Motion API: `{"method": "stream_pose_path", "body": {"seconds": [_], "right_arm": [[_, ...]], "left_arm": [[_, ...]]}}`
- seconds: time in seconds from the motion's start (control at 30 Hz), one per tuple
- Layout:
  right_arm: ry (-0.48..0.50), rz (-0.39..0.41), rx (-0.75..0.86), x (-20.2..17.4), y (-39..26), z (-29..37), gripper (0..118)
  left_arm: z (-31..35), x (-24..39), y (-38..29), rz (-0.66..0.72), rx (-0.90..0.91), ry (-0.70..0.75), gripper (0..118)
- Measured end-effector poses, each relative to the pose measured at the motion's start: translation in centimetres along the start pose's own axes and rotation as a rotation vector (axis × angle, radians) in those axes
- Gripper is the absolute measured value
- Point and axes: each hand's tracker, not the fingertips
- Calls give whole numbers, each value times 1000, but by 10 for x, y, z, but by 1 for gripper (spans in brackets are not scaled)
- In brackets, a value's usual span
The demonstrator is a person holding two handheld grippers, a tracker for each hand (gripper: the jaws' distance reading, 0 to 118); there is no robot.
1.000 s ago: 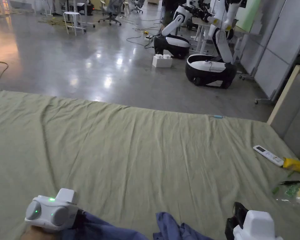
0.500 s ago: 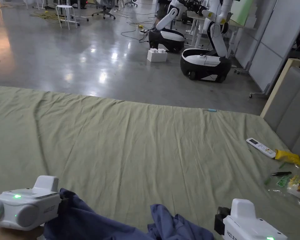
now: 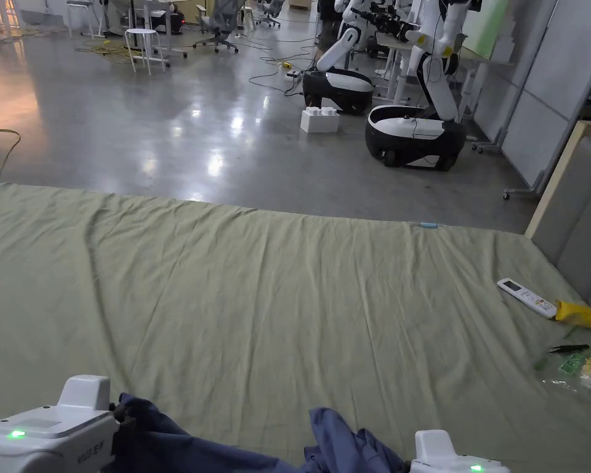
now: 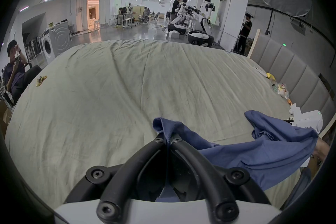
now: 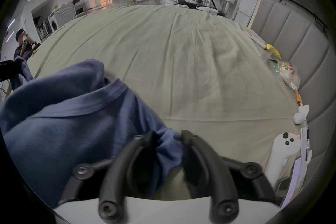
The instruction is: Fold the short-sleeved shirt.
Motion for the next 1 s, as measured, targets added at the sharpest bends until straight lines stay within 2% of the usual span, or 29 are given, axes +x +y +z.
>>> {"method": "stream_pose_path", "body": {"seconds": [0.07,0.17,0.27,0.57,0.7,1.0], "right_arm": [[-3,-9,1,0,1,9,8],[-46,25,109,-1,6,30,6],[-30,3,214,0,18,62,6],[-115,-17,488,5,73,161,6],[-151,-11,563,12,92,198,6],[-233,-62,705,30,141,264,6]], "left_arm": [[0,0,1,-4,0,4,3],[13,4,8,10,34,-4,3],[29,7,21,-1,78,-9,3],[104,-1,79,-12,252,-1,3],[135,-22,103,6,320,28,3],[201,-58,159,30,449,133,3]]}}
